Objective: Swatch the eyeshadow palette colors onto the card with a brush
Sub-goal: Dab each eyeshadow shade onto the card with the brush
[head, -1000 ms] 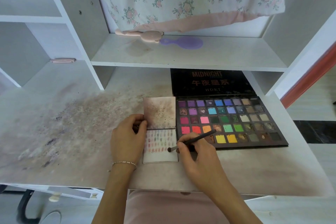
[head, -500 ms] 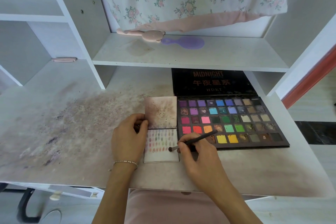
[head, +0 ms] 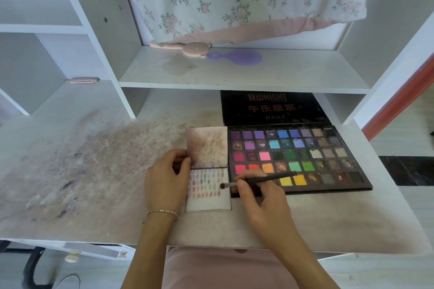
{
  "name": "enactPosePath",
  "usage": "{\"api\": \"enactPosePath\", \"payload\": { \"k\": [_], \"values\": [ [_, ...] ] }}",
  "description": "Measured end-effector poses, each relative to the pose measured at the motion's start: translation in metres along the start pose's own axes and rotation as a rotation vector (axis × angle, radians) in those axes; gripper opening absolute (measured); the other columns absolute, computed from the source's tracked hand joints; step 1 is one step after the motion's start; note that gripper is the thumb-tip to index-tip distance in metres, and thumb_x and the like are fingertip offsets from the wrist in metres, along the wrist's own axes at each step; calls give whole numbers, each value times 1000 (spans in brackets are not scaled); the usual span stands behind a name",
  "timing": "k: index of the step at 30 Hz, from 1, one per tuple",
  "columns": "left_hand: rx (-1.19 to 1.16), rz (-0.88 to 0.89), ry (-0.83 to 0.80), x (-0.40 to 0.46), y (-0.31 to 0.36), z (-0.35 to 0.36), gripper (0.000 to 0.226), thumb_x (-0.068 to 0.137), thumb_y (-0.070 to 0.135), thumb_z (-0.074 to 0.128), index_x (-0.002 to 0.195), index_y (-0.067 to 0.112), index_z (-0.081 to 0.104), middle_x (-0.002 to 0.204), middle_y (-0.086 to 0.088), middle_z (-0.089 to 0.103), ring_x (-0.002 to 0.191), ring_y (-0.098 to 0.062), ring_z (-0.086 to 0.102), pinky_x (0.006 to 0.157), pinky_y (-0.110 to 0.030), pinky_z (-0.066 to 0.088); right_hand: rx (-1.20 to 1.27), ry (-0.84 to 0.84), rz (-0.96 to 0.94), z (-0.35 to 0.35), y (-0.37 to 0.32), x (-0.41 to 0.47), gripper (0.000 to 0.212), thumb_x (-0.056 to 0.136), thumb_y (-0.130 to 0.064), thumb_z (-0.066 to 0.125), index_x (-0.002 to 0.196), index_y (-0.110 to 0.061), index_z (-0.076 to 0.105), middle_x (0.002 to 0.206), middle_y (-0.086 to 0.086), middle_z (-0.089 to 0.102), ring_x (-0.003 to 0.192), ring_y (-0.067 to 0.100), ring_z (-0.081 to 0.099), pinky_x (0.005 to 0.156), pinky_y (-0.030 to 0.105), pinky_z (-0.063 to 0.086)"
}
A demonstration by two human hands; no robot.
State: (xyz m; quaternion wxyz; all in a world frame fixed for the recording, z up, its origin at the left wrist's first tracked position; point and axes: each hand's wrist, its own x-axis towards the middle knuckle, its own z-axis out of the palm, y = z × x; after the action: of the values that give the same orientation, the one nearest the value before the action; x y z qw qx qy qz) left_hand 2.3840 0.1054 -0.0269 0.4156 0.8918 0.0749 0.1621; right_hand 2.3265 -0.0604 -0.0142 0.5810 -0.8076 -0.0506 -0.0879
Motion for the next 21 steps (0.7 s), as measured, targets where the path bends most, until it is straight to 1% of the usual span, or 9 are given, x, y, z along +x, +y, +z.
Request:
{"api": "enactPosePath", "payload": {
  "k": [3, 5, 8, 10, 13, 15, 17, 19, 21],
  "values": [
    [2, -1, 1, 1, 0, 0, 11, 83, 17, 61, 88, 24, 67, 72, 16, 58, 66, 6, 51, 59, -11, 35, 139, 67, 9, -4, 0, 0, 15, 83, -23, 51, 82, -36, 58, 85, -16, 64, 78, 3, 63, 67, 9, 47],
    [3, -2, 1, 1, 1, 0, 11, 83, 17, 60, 88, 24, 67, 73, 15, 59, 66, 4, 51, 59, -12, 35, 161, 113, -9, -8, 1, 0, 18, 83, -19, 50, 81, -33, 61, 85, -17, 65, 78, 2, 63, 67, 10, 48],
    [9, -5, 4, 1, -1, -1, 11, 83, 17, 60, 90, 23, 67, 76, 11, 61, 68, -2, 53, 60, -12, 35, 129, 171, -17, -18, 5, -2, 25, 85, -15, 51, 81, -36, 63, 86, -15, 65, 78, 6, 63, 68, 15, 50],
    [20, -3, 5, 2, -2, -2, 11, 84, 18, 60, 90, 24, 67, 76, 11, 61, 69, -6, 55, 59, -12, 34, 123, 231, 8, -29, 10, -3, 30, 88, -6, 53, 82, -34, 62, 86, -11, 65, 78, 10, 63, 68, 17, 51],
    [31, 6, 8, 3, -3, -3, 11, 84, 18, 59, 91, 24, 67, 75, 13, 59, 68, -6, 53, 58, -12, 32, 90, 342, 42, -49, 15, -5, 32, 88, 1, 50, 83, -29, 59, 79, -14, 67, 73, 2, 63, 62, 9, 48],
    [34, 8, 9, 2, -2, -2, 12, 84, 17, 59, 92, 21, 67, 75, 11, 59, 67, -6, 51, 57, -12, 32, 73, 412, 78, -64, 18, -6, 27, 89, -1, 50, 83, -27, 57, 72, -12, 67, 69, -1, 62, 59, 7, 47],
    [29, 6, 7, 2, 0, -1, 13, 84, 16, 60, 93, 20, 67, 75, 10, 59, 67, -8, 51, 58, -13, 33, 18, 485, 103, -79, 21, -7, 27, 89, -2, 49, 83, -28, 54, 68, -9, 65, 73, -6, 62, 60, 4, 46],
    [21, 2, 1, 2, 2, 0, 13, 84, 15, 59, 93, 19, 67, 76, 9, 59, 69, -10, 52, 59, -13, 33, -79, 550, 114, -95, 24, -7, 25, 91, -4, 48, 83, -28, 51, 77, -14, 61, 76, -13, 59, 59, 0, 43],
    [3, -6, -2, 2, 3, 0, 13, 84, 15, 59, 92, 19, 67, 77, 8, 60, 71, -12, 54, 59, -16, 34, -165, 628, 139, -110, 28, -7, 15, 92, -9, 47, 87, -22, 50, 79, -14, 58, 74, -17, 56, 56, -2, 40]
  ]
}}
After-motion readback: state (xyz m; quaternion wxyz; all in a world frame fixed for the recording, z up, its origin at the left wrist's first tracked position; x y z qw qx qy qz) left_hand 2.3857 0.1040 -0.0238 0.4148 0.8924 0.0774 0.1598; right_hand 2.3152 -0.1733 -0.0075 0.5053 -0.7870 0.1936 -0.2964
